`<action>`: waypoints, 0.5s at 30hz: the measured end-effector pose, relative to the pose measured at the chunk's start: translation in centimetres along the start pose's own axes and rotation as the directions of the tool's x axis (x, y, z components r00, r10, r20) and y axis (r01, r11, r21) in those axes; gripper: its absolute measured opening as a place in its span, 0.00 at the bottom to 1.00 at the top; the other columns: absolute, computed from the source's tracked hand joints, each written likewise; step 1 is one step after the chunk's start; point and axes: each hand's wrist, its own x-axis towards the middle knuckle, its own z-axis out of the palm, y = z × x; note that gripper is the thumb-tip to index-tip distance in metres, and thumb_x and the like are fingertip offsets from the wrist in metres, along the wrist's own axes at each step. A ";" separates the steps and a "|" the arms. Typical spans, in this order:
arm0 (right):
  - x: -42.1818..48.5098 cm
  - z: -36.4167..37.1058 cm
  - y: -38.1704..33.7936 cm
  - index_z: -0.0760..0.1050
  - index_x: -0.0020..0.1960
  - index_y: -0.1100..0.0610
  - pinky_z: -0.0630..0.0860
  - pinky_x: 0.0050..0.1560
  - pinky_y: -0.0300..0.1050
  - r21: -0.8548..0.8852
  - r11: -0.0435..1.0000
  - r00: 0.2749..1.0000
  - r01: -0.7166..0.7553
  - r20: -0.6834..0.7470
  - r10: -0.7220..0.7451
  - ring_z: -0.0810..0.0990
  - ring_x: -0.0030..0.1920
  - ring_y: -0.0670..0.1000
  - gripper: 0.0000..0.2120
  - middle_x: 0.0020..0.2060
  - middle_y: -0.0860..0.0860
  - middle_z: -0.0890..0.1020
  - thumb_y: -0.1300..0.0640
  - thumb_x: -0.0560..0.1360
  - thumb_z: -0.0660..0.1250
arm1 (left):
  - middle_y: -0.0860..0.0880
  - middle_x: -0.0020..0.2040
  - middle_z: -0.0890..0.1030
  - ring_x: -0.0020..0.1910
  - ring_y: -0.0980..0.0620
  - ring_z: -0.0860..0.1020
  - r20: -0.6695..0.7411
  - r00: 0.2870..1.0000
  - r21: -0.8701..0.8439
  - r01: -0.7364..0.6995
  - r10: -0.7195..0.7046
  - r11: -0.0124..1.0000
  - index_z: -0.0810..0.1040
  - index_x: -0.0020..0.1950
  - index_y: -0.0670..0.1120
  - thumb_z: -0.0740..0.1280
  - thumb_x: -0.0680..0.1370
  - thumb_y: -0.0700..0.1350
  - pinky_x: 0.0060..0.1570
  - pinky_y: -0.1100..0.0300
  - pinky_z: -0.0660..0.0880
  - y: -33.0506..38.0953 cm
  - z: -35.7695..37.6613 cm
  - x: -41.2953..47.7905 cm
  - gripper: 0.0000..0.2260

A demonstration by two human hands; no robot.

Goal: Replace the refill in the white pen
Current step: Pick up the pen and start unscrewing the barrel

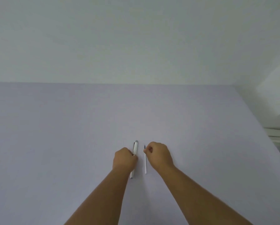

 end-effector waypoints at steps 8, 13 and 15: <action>0.0 -0.8 -2.7 0.80 0.45 0.60 0.71 0.39 0.42 0.385 0.906 0.984 -0.173 0.116 0.138 0.77 0.42 0.52 0.13 0.39 0.52 0.80 0.50 0.75 0.66 | 0.53 0.42 0.78 0.39 0.56 0.77 0.024 0.978 -0.223 -0.195 0.206 0.955 0.78 0.53 0.48 0.69 0.76 0.46 0.37 0.69 0.70 0.1 -1.0 -1.9 0.07; -0.1 -2.0 -3.1 0.79 0.38 0.58 0.79 0.50 0.53 0.523 0.818 0.968 -0.241 0.192 0.162 0.76 0.37 0.51 0.10 0.36 0.54 0.80 0.55 0.75 0.66 | 0.49 0.40 0.79 0.40 0.51 0.74 0.162 0.967 -0.231 -0.154 0.194 0.961 0.78 0.43 0.46 0.66 0.78 0.48 0.44 0.59 0.72 0.4 -2.0 -2.1 0.07; -0.1 -1.9 -2.9 0.79 0.39 0.59 0.78 0.46 0.47 0.564 0.778 0.958 -0.277 0.222 0.180 0.75 0.34 0.49 0.10 0.33 0.52 0.78 0.55 0.76 0.65 | 0.51 0.38 0.78 0.39 0.52 0.74 0.205 0.961 -0.251 -0.131 0.185 0.959 0.77 0.41 0.47 0.65 0.78 0.49 0.43 0.61 0.71 0.7 -2.6 -2.3 0.08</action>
